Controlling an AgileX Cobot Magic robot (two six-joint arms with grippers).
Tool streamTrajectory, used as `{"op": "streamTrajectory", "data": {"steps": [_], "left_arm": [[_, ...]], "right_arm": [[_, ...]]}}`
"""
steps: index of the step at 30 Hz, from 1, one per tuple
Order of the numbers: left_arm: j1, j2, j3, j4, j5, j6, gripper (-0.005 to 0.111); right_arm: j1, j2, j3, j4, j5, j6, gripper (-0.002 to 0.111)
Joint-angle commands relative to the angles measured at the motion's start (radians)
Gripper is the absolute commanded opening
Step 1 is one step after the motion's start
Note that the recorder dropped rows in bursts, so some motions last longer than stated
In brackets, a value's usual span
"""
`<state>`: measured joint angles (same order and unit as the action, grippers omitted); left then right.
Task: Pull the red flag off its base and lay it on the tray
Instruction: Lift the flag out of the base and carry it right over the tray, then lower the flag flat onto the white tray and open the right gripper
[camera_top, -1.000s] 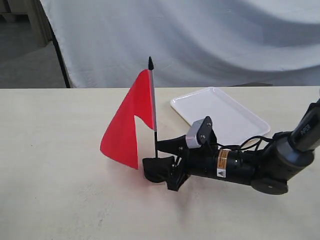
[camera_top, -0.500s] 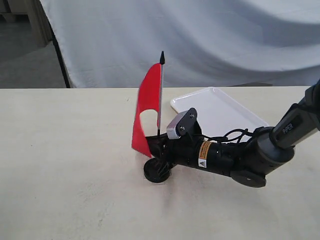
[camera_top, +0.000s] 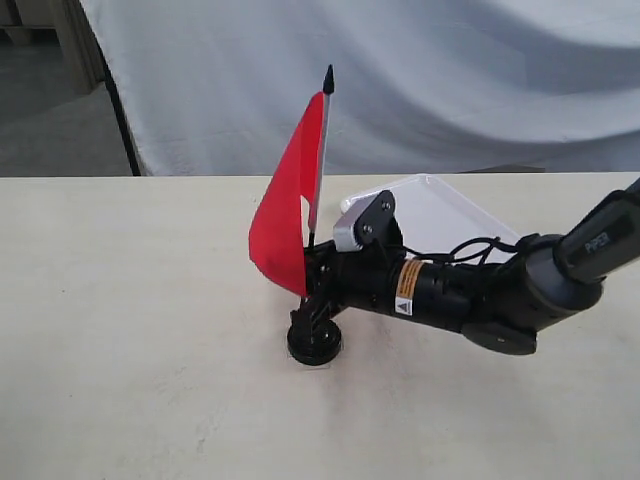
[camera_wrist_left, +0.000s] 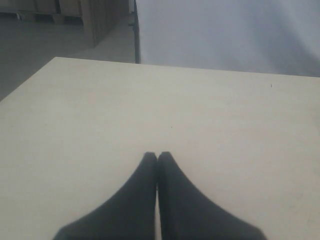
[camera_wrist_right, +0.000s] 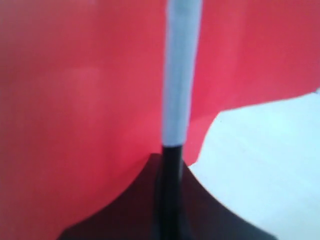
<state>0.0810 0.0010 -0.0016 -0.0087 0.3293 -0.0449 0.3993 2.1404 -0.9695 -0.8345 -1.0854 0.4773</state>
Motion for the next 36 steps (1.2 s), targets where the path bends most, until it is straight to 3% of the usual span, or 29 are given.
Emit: {"op": "streamTrajectory", "data": {"steps": [1, 8, 14, 23, 30, 36], "left_arm": [[0.002, -0.001, 0.002, 0.003, -0.004, 0.000, 0.000], [0.002, -0.001, 0.002, 0.003, -0.004, 0.000, 0.000], [0.002, -0.001, 0.002, 0.003, -0.004, 0.000, 0.000], [0.002, -0.001, 0.002, 0.003, -0.004, 0.000, 0.000], [0.002, -0.001, 0.002, 0.003, -0.004, 0.000, 0.000], [0.002, -0.001, 0.002, 0.003, -0.004, 0.000, 0.000]], "right_arm": [[-0.035, -0.138, -0.001, 0.003, 0.147, 0.137, -0.001], [-0.171, -0.303, -0.030, -0.055, 0.664, 0.395, -0.001], [-0.247, -0.305, -0.066, -0.279, 0.983, 0.521, -0.001], [-0.229, -0.238, -0.179, -0.321, 1.387, 0.366, -0.001], [-0.114, -0.079, -0.344, -0.316, 1.730, 0.170, -0.001], [-0.054, 0.055, -0.527, -0.210, 1.904, 0.047, -0.001]]}}
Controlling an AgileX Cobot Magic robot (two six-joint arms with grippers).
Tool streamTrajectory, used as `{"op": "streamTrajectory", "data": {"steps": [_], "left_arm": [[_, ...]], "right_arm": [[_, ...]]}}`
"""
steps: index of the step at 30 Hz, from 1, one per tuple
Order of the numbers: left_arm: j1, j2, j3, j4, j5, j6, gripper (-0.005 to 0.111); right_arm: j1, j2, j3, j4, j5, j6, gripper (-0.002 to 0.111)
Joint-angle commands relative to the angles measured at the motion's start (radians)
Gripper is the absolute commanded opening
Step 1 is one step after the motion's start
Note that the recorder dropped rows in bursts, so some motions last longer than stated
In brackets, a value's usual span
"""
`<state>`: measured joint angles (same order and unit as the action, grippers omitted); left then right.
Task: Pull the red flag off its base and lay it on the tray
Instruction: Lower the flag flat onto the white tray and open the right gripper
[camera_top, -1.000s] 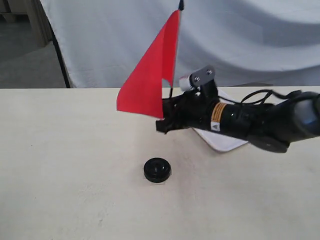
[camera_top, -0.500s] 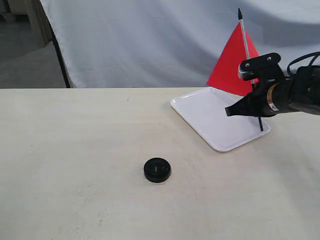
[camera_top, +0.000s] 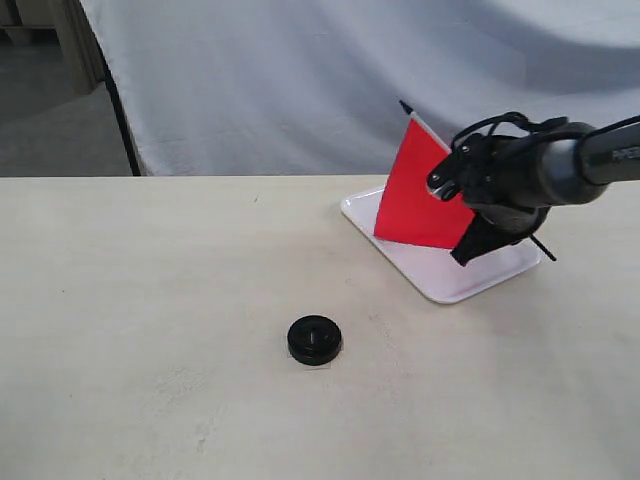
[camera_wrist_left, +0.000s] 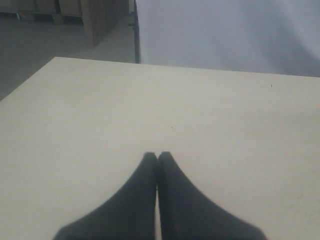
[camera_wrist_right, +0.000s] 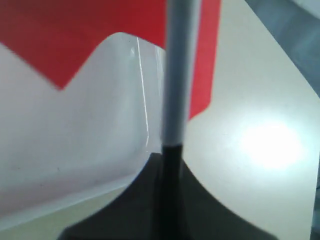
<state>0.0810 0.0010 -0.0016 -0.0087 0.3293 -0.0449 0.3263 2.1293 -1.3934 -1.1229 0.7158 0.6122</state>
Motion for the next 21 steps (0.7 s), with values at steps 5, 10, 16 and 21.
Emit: {"op": "streamTrajectory", "data": {"steps": [5, 10, 16, 21], "left_arm": [[0.002, -0.001, 0.002, 0.003, -0.004, 0.000, 0.000], [0.002, -0.001, 0.002, 0.003, -0.004, 0.000, 0.000], [0.002, -0.001, 0.002, 0.003, -0.004, 0.000, 0.000], [0.002, -0.001, 0.002, 0.003, -0.004, 0.000, 0.000]], "right_arm": [[0.026, 0.156, -0.247, 0.195, 0.150, -0.120, -0.001], [0.026, 0.206, -0.293, 0.239, 0.150, -0.180, 0.007], [0.026, 0.230, -0.304, 0.259, 0.124, -0.190, 0.048], [0.030, 0.226, -0.304, 0.262, 0.134, -0.190, 0.086]]}}
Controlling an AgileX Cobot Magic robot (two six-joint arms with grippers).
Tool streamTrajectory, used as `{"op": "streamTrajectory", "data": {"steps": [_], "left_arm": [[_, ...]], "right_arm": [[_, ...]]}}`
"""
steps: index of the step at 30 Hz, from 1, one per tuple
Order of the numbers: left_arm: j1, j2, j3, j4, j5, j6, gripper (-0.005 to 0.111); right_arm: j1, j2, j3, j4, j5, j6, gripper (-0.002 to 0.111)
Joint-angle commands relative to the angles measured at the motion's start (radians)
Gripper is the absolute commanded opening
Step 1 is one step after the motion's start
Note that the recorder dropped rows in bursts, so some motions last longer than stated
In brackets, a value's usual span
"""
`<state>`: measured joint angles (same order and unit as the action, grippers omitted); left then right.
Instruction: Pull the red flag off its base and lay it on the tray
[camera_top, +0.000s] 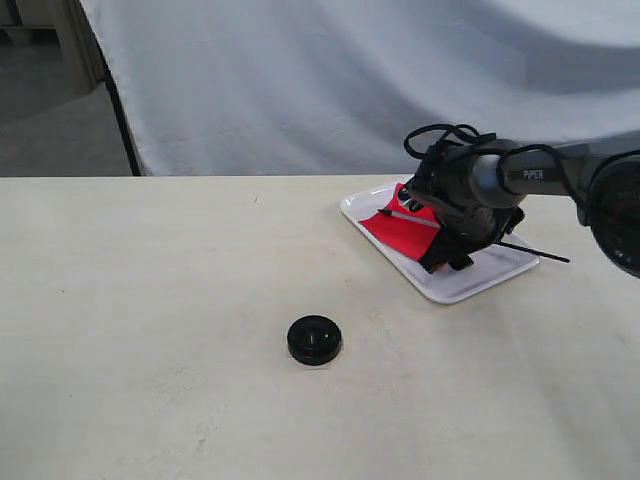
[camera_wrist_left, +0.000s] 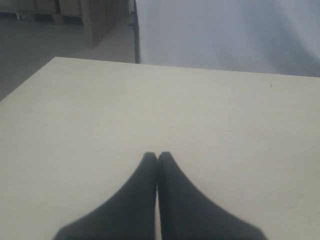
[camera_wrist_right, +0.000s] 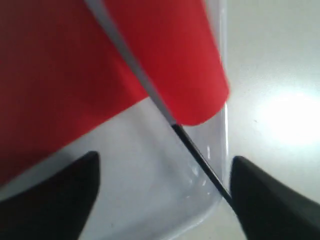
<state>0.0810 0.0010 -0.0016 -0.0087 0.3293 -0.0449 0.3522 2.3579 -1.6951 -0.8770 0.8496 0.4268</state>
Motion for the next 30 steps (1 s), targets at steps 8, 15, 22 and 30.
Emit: {"op": "streamTrajectory", "data": {"steps": [8, 15, 22, 30], "left_arm": [[0.002, -0.001, 0.002, 0.003, -0.004, 0.000, 0.000], [0.002, -0.001, 0.002, 0.003, -0.004, 0.000, 0.000], [0.002, -0.001, 0.002, 0.003, -0.004, 0.000, 0.000], [0.002, -0.001, 0.002, 0.003, -0.004, 0.000, 0.000]], "right_arm": [[0.031, -0.065, -0.002, 0.070, 0.023, -0.025, 0.081], [0.036, -0.160, -0.002, 0.193, 0.096, -0.066, 0.053], [0.036, -0.252, 0.074, 0.452, 0.157, -0.238, 0.001], [-0.041, -0.489, 0.387, 0.724, 0.047, -0.375, -0.001]]}}
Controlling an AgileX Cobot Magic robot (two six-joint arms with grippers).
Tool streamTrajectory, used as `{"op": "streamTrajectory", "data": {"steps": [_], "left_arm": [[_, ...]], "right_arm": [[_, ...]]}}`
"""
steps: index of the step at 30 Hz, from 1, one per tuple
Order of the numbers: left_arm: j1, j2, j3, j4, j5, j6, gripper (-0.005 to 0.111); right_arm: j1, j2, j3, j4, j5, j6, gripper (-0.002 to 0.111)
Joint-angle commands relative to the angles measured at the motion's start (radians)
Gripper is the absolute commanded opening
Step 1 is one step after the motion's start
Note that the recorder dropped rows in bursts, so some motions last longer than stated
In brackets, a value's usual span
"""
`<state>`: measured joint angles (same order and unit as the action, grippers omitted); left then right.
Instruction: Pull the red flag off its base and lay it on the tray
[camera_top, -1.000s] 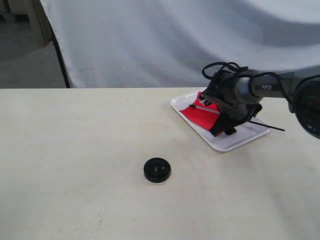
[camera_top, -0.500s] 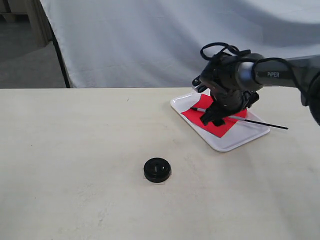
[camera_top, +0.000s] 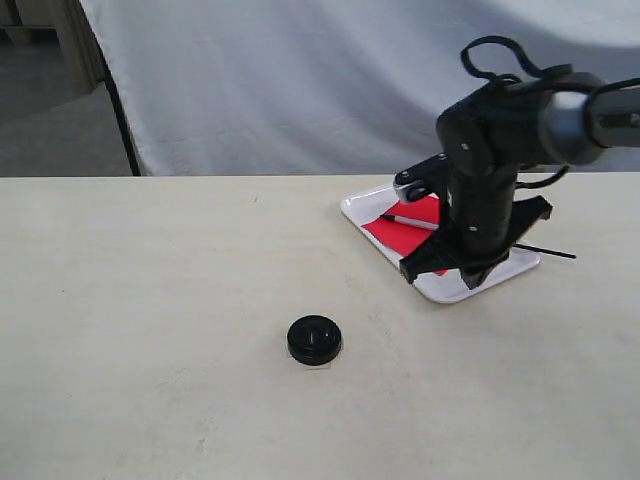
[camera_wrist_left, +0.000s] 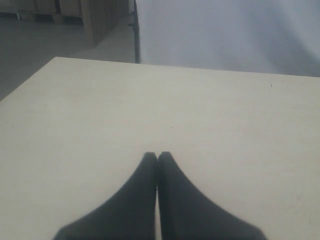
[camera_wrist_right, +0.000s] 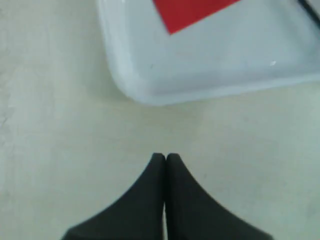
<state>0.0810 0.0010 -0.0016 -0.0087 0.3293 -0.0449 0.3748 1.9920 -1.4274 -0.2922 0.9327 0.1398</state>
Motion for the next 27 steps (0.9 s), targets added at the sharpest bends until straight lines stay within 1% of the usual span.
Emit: {"op": "streamTrajectory", "data": {"steps": [1, 4, 6, 10, 13, 15, 18, 22, 27], "left_arm": [[0.002, -0.001, 0.002, 0.003, -0.004, 0.000, 0.000], [0.002, -0.001, 0.002, 0.003, -0.004, 0.000, 0.000], [0.002, -0.001, 0.002, 0.003, -0.004, 0.000, 0.000], [0.002, -0.001, 0.002, 0.003, -0.004, 0.000, 0.000], [0.002, -0.001, 0.002, 0.003, -0.004, 0.000, 0.000], [0.002, -0.001, 0.002, 0.003, -0.004, 0.000, 0.000], [0.002, -0.001, 0.002, 0.003, -0.004, 0.000, 0.000], [0.002, -0.001, 0.002, 0.003, -0.004, 0.000, 0.000], [0.002, -0.001, 0.002, 0.003, -0.004, 0.000, 0.000]], "right_arm": [[-0.090, -0.166, 0.157, 0.177, -0.045, -0.105, -0.001], [-0.181, -0.309, 0.274, 0.242, -0.091, -0.118, -0.001], [-0.251, -0.426, 0.360, 0.248, -0.132, -0.118, -0.001], [-0.423, -0.652, 0.511, 0.277, -0.224, -0.118, -0.001], [-0.512, -0.817, 0.620, 0.260, -0.322, -0.119, -0.001], [-0.538, -0.940, 0.699, 0.259, -0.425, -0.112, -0.001], [-0.530, -1.126, 0.821, 0.262, -0.583, -0.107, -0.001], [-0.521, -1.354, 0.941, 0.262, -0.719, -0.111, -0.001], [-0.521, -1.648, 1.080, 0.318, -0.843, -0.109, -0.001]]}}
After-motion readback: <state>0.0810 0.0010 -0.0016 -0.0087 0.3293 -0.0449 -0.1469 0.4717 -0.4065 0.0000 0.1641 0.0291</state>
